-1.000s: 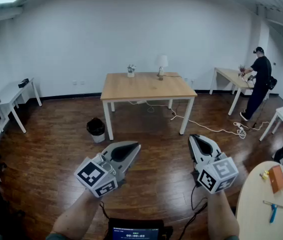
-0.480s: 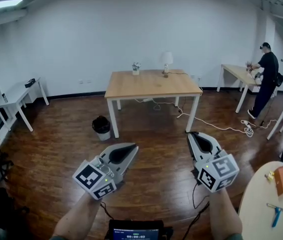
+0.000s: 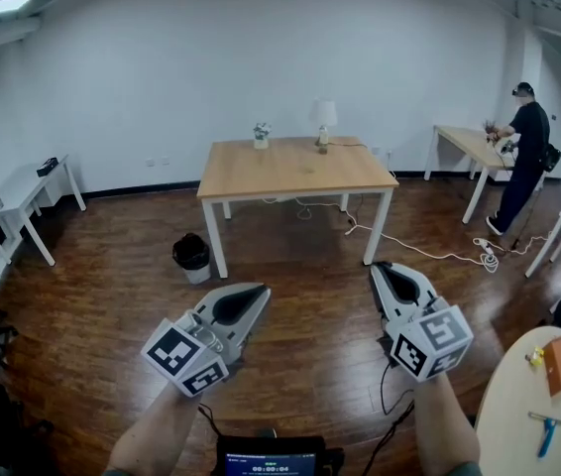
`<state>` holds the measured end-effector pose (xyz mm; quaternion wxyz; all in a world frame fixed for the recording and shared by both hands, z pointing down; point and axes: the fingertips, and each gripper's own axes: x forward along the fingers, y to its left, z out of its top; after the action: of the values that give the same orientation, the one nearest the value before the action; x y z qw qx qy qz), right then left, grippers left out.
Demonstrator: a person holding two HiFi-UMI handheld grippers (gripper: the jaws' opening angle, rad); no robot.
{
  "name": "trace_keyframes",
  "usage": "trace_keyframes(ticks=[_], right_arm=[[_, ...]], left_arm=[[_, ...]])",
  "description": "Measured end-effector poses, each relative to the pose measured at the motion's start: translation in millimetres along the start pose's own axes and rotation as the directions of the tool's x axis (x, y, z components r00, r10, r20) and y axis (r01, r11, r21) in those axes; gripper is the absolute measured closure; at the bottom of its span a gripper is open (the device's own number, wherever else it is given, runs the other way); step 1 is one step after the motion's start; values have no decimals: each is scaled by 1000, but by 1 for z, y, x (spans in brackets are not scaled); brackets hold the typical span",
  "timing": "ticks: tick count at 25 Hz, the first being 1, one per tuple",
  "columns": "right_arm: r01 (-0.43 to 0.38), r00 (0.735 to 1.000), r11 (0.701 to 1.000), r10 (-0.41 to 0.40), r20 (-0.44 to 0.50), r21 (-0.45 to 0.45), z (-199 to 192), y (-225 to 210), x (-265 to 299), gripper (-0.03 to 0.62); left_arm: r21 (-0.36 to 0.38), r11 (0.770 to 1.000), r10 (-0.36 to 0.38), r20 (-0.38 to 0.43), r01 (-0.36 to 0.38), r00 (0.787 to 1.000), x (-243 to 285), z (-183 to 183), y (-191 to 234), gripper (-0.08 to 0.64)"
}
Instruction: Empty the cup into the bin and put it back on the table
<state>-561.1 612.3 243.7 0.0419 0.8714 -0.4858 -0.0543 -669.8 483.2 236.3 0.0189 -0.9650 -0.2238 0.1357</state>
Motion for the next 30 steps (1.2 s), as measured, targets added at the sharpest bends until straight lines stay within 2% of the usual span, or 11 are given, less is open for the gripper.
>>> trace_keyframes(ticks=[17, 20, 25, 30], right_arm=[[36, 998, 999, -34, -61, 17, -17, -20, 131, 591], [35, 997, 999, -34, -72, 10, -19, -19, 147, 591], [39, 996, 999, -37, -86, 16, -24, -21, 170, 591], [25, 996, 999, -23, -83, 31, -35, -38, 190, 591]], left_arm=[[-27, 1000, -8, 27, 9, 1000, 39, -19, 137, 560], [-7, 1000, -1, 20, 1, 1000, 42, -22, 153, 560], [-17, 1000, 5, 14, -5, 1000, 47, -32, 171, 560], [-11, 1000, -3, 19, 3, 1000, 62, -44, 184, 560]])
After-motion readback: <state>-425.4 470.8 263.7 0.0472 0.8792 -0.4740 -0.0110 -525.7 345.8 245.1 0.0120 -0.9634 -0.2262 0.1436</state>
